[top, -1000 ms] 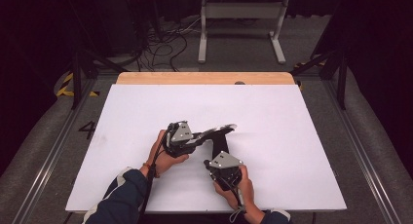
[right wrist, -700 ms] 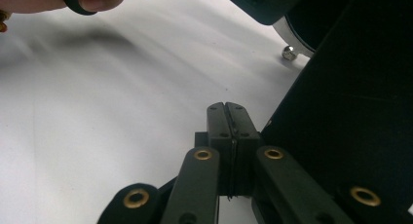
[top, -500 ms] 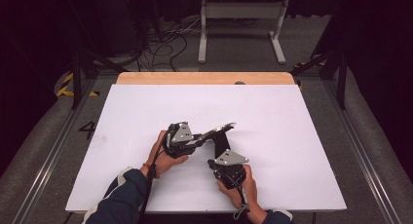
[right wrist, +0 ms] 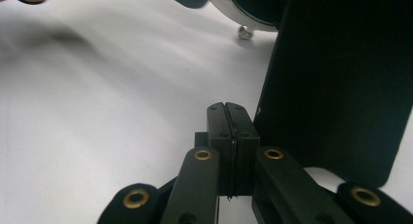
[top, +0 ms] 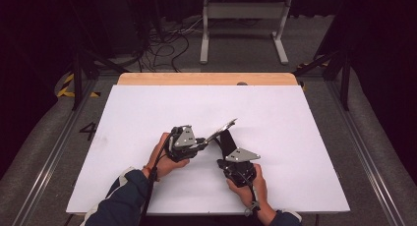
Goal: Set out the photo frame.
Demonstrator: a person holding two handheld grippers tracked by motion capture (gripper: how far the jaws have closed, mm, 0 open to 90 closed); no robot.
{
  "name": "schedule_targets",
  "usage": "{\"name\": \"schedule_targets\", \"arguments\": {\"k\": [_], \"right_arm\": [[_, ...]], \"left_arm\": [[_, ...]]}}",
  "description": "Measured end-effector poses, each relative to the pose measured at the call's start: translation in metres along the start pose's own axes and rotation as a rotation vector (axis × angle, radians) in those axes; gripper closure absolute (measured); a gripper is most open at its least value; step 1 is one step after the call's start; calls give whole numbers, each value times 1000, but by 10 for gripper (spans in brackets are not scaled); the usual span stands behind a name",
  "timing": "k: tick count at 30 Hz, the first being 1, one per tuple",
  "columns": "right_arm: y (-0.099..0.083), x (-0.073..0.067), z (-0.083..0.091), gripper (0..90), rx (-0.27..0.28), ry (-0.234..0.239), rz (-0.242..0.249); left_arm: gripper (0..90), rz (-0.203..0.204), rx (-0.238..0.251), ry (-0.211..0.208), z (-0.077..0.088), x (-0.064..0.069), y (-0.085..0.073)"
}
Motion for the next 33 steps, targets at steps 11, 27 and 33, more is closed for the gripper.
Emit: {"name": "schedule_targets", "arguments": {"k": [11, 27, 33], "right_arm": [[-3, 8, 0, 896, -24, 4, 11], [2, 0, 0, 888, 20, 38, 15], [2, 2, 1, 892, 30, 17, 4]], "left_arm": [[782, 27, 30, -12, 1, 2, 0], [687, 20, 107, -22, -13, -2, 4], [738, 7, 91, -3, -12, -1, 4]]}}
Point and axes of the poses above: each handheld gripper's, and its own axes: z roughly backward along the jaws, y roughly out of its top, x roughly to its right, the point moved 2 cm from there along -z, roughly forward along the jaws, and after that the axes turned 11 degrees about -y, right-handed, at the moved point
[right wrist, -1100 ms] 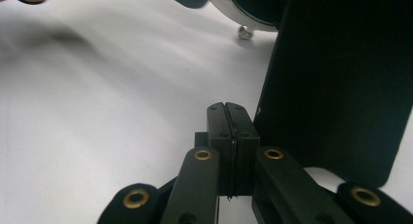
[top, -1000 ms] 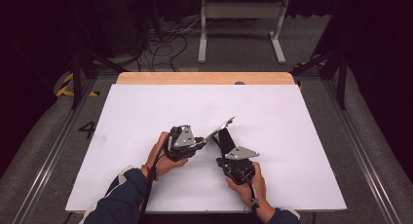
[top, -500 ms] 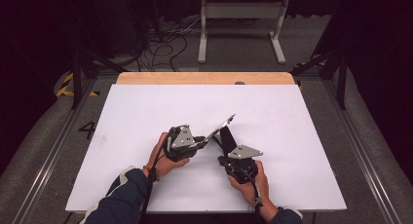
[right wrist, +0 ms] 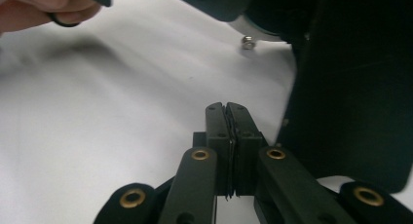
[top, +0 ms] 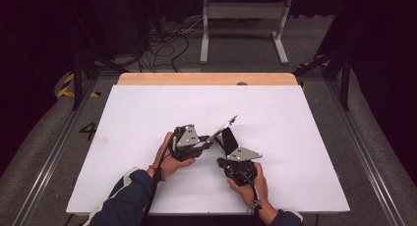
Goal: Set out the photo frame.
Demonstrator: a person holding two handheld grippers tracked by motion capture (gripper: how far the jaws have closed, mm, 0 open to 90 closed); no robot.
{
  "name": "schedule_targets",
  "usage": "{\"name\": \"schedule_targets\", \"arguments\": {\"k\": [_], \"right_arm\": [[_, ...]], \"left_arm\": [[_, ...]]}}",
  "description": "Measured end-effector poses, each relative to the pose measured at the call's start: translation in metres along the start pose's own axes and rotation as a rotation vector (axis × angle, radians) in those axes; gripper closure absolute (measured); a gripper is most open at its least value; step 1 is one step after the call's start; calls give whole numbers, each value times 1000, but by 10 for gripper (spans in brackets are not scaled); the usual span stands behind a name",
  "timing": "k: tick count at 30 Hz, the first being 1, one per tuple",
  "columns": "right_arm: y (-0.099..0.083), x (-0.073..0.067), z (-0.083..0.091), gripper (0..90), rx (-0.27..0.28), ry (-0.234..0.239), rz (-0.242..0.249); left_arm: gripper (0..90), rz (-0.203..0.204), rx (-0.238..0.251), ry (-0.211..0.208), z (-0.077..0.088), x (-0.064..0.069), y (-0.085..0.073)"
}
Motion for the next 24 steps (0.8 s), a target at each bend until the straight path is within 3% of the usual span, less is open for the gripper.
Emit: {"name": "schedule_targets", "arguments": {"k": [5, 15, 24], "right_arm": [[-1, 5, -1, 900, -4, 2, -25], [-2, 6, 3, 900, -19, 5, -15], [-3, 13, 3, 900, -13, 22, 4]], "left_arm": [[753, -16, -13, 3, 2, 2, 0], [763, -62, -61, 5, 8, 14, 3], [761, -71, -64, 5, 10, 19, 3]]}}
Point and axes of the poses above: each handheld gripper's, and its own axes: z roughly backward along the jaws, y roughly out of its top, x roughly to its right, the point moved 2 cm from there along -z, roughly forward along the jaws, and after that the axes turned 11 degrees about -y, right-handed, at the moved point
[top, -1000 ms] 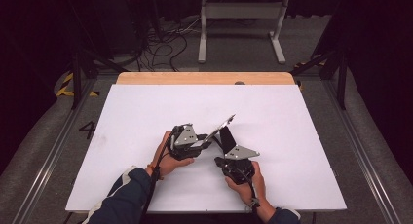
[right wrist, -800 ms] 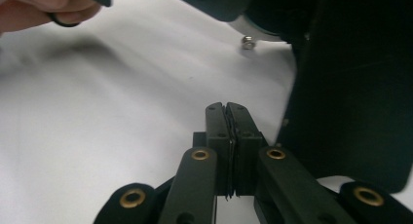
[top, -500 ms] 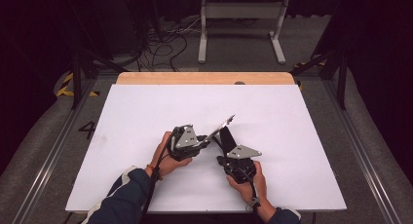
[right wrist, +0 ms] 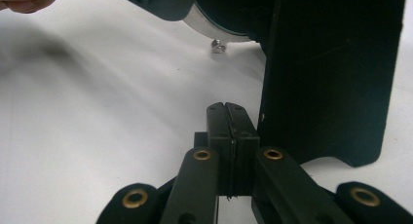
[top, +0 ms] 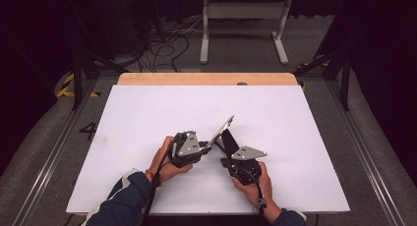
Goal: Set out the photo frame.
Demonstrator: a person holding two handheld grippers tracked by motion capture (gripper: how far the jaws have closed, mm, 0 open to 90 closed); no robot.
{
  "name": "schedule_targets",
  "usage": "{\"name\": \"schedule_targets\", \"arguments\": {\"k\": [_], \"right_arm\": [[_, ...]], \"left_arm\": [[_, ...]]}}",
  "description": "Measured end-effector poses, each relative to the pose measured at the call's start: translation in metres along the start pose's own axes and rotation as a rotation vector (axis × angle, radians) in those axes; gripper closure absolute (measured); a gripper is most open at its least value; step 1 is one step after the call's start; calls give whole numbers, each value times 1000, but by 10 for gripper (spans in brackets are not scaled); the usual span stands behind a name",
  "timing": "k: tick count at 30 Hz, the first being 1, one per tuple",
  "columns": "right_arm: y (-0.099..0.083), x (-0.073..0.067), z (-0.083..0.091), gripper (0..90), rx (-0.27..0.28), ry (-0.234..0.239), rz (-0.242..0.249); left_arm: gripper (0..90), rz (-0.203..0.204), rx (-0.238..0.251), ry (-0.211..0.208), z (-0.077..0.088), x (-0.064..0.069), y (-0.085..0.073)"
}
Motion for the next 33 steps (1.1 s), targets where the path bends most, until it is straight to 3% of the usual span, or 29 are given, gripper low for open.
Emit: {"name": "schedule_targets", "arguments": {"k": [11, 12, 15, 33], "right_arm": [[-1, 11, 0, 900, -10, -8, -9], [-1, 13, 0, 900, -14, -34, -4], [-1, 17, 0, 900, -12, -14, -19], [-2, 20, 0, 900, -29, -29, -22]], "left_arm": [[733, 20, 21, -22, -3, 0, 0], [733, 18, 22, -23, -3, 0, 0], [730, 24, 26, -26, -4, -1, 0], [714, 46, 42, -53, -5, -2, -1]]}}
Point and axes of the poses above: each handheld gripper's, and its own axes: z roughly backward along the jaws, y roughly out of its top, x roughly to its right, the point moved 2 cm from there along -z, roughly forward along the jaws, and after that the axes turned 11 degrees about -y, right-handed, at the moved point
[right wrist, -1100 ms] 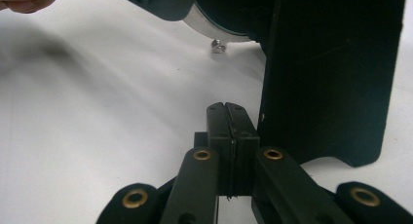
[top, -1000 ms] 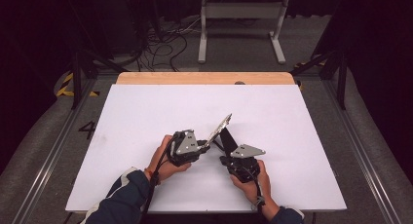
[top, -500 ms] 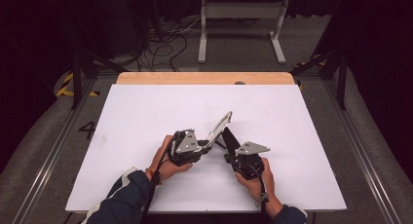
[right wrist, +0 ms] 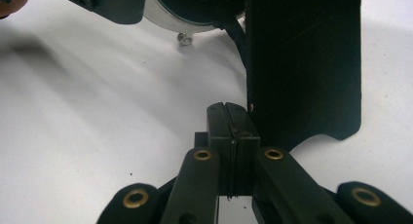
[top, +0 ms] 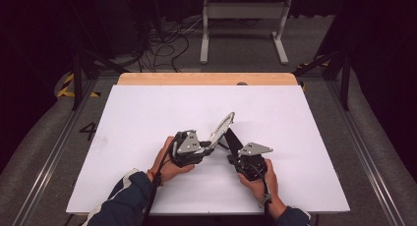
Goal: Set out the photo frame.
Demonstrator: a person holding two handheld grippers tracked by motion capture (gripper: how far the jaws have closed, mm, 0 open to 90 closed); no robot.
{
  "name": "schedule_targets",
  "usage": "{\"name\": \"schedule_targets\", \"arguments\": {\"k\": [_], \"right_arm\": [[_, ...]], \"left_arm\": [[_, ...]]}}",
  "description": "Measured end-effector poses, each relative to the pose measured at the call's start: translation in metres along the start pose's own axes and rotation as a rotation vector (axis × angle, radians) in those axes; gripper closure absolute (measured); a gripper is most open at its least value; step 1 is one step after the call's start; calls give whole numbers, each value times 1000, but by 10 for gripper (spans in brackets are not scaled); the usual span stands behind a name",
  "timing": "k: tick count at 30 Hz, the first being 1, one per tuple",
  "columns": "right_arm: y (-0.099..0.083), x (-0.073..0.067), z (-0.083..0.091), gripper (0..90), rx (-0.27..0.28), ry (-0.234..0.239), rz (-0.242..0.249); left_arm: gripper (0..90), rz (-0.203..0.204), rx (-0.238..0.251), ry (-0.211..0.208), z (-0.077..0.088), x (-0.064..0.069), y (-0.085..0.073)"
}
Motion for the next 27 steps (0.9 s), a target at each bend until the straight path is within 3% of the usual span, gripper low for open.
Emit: {"name": "schedule_targets", "arguments": {"k": [27], "right_arm": [[0, 13, -4, 900, -3, -25, 1]], "left_arm": [[704, 11, 7, -10, -4, 2, 2]]}}
Point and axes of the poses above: each handheld gripper's, and its own axes: z roughly backward along the jaws, y roughly out of its top, x roughly to its right, the point moved 2 cm from there along -z, roughly forward along the jaws, and after that the axes turned 11 degrees about -y, right-handed, at the moved point
